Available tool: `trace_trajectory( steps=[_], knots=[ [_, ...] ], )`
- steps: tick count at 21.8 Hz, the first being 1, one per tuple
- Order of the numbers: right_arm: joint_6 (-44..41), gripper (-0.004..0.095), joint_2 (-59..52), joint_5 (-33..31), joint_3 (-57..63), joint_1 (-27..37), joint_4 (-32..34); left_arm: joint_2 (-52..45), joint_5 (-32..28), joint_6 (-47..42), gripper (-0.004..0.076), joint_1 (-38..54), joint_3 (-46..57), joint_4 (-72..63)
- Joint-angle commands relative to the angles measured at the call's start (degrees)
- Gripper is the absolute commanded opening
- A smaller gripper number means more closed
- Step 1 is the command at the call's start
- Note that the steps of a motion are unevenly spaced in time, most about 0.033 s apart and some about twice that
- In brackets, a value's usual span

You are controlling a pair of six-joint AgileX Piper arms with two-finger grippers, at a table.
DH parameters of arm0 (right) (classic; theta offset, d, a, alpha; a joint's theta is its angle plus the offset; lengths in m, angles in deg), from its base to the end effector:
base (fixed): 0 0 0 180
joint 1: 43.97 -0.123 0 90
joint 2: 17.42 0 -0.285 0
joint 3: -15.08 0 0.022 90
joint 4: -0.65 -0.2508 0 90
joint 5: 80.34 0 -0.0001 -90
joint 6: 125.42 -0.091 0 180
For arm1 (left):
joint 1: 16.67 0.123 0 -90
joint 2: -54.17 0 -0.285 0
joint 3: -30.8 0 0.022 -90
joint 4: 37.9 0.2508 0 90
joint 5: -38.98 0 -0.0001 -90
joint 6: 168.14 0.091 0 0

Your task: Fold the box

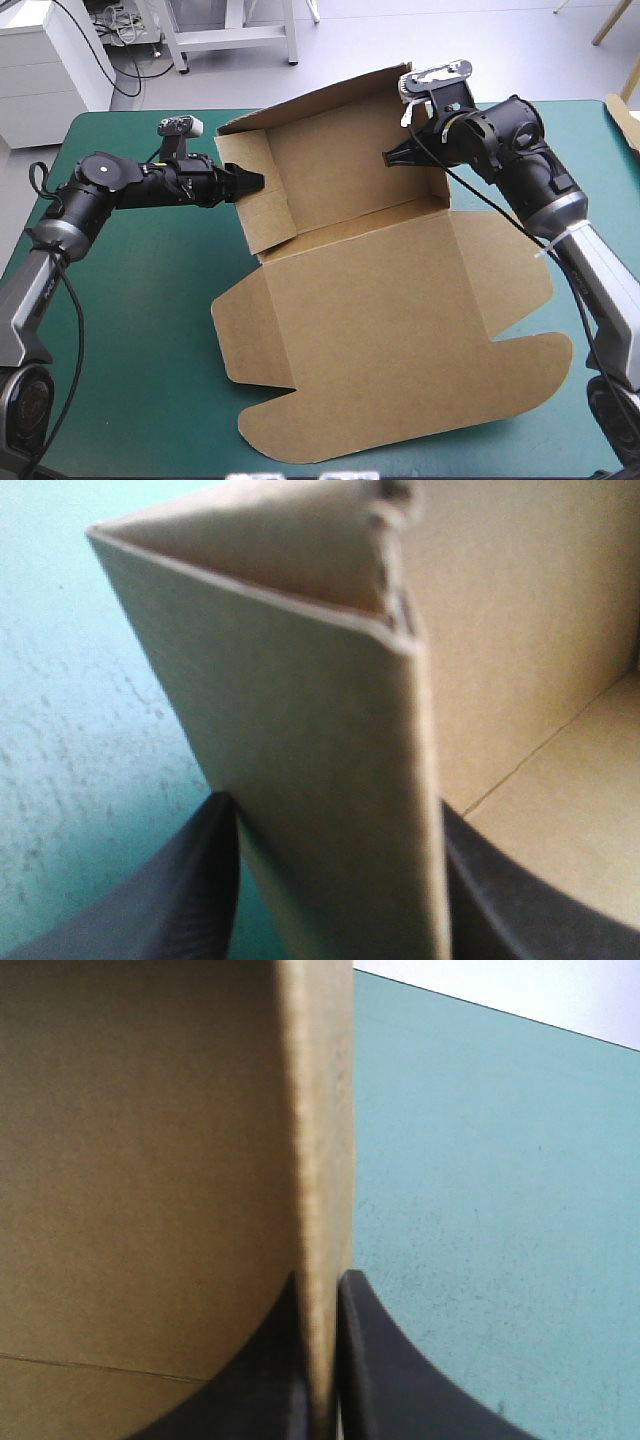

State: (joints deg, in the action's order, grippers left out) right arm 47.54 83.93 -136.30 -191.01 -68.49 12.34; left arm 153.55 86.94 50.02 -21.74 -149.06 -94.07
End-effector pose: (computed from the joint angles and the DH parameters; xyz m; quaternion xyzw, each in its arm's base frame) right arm 0.3348 0.1359 0.4290 -0.1545 0.8929 0.0151 0.4226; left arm 0.3449 -0.0870 0.3372 0.1216 0.8628 -0.3360 0.3575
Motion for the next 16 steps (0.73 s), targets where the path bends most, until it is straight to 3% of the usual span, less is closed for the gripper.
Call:
trace_trajectory(
  steps=[1,2,3,5,8,11,16],
  knots=[
    [0.06,-0.0020,-2.94,4.89,-1.86,-0.25,-2.33,-2.55,-1.65,0.75,0.0116,-0.43,-1.86,-3.13],
    [0.06,-0.0020,-2.94,4.89,-1.86,-0.25,-2.33,-2.55,-1.76,1.18,0.0022,-0.53,-1.86,-3.00],
    [0.06,-0.0020,-2.83,4.78,-1.86,-0.25,-2.33,-2.55,-2.05,2.25,-0.0005,-0.87,-1.86,-2.72],
    [0.06,-0.0020,-2.83,4.39,-1.86,-0.25,-2.54,-2.55,-3.81,0.59,-0.0008,-2.13,-1.99,0.34],
    [-0.63,-0.0020,-1.35,0.71,-1.86,-0.25,-2.53,-2.55,-7.74,-16.09,-0.0008,-8.90,-4.86,24.17],
    [-1.09,-0.0020,0.58,-2.82,-1.86,-0.25,-2.13,-2.55,-8.00,-27.80,-0.0008,-13.24,-8.06,39.48],
    [-1.25,-0.0020,4.59,-7.31,-1.86,0.46,-3.15,1.24,0.21,-33.35,-0.0008,-13.95,-14.54,44.92]
  ],
)
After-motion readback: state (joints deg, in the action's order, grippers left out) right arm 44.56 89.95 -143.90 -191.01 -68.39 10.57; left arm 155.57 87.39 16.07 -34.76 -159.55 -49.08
